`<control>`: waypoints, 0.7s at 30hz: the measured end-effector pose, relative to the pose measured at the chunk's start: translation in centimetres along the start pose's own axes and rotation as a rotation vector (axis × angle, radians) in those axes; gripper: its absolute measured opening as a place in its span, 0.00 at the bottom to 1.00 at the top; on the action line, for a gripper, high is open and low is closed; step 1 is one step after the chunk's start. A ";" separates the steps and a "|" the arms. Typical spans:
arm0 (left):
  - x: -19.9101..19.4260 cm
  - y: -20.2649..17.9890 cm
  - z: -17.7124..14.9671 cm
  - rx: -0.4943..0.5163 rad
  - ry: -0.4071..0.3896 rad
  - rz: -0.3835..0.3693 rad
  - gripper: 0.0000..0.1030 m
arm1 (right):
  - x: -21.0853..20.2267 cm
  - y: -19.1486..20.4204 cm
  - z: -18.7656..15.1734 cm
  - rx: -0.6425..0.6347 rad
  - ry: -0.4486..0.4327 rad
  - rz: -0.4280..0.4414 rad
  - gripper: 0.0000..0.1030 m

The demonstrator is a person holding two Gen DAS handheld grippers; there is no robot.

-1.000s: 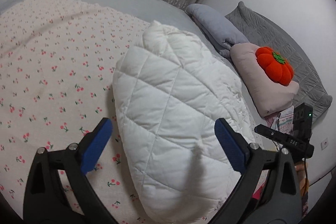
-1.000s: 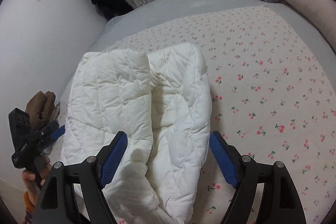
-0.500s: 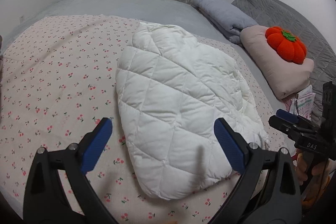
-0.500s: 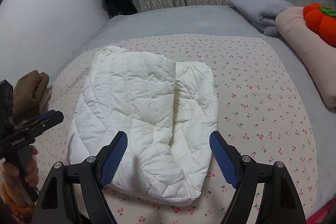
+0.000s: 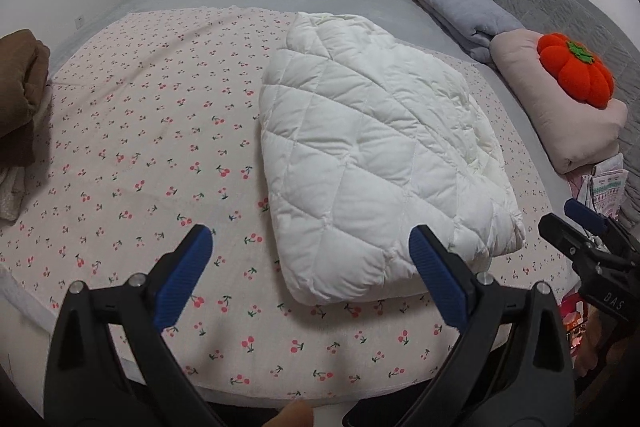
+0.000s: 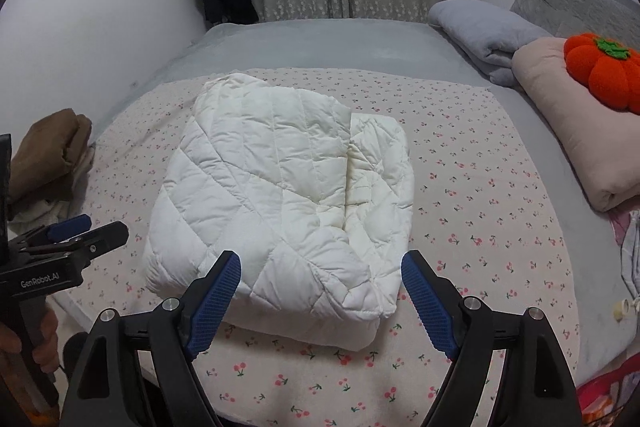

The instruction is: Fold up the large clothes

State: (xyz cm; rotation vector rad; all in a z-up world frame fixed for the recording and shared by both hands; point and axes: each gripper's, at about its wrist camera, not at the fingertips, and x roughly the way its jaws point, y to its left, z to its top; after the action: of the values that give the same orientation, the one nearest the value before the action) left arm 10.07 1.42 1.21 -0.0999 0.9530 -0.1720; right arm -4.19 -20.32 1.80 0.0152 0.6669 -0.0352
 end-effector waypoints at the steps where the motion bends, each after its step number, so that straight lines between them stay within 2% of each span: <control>1: -0.1 0.0 -0.4 -0.004 0.003 0.014 0.96 | -0.2 0.0 -0.2 0.000 -0.004 -0.009 0.82; 10: -0.8 -0.6 -4.6 0.007 0.029 0.076 0.97 | -1.8 -0.3 -3.1 0.050 -0.036 -0.076 0.84; 15: -1.4 -0.8 -6.3 -0.008 0.035 0.107 0.97 | -2.2 0.3 -3.9 0.008 -0.036 -0.132 0.85; 21: -1.9 -1.6 -6.8 0.024 0.006 0.173 0.97 | -2.2 1.1 -4.8 -0.025 -0.030 -0.139 0.88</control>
State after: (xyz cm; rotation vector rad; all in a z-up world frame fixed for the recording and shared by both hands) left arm 3.27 0.18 -0.91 0.0055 0.9604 -0.0239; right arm -8.80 -19.02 -0.63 -0.0559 0.6373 -0.1609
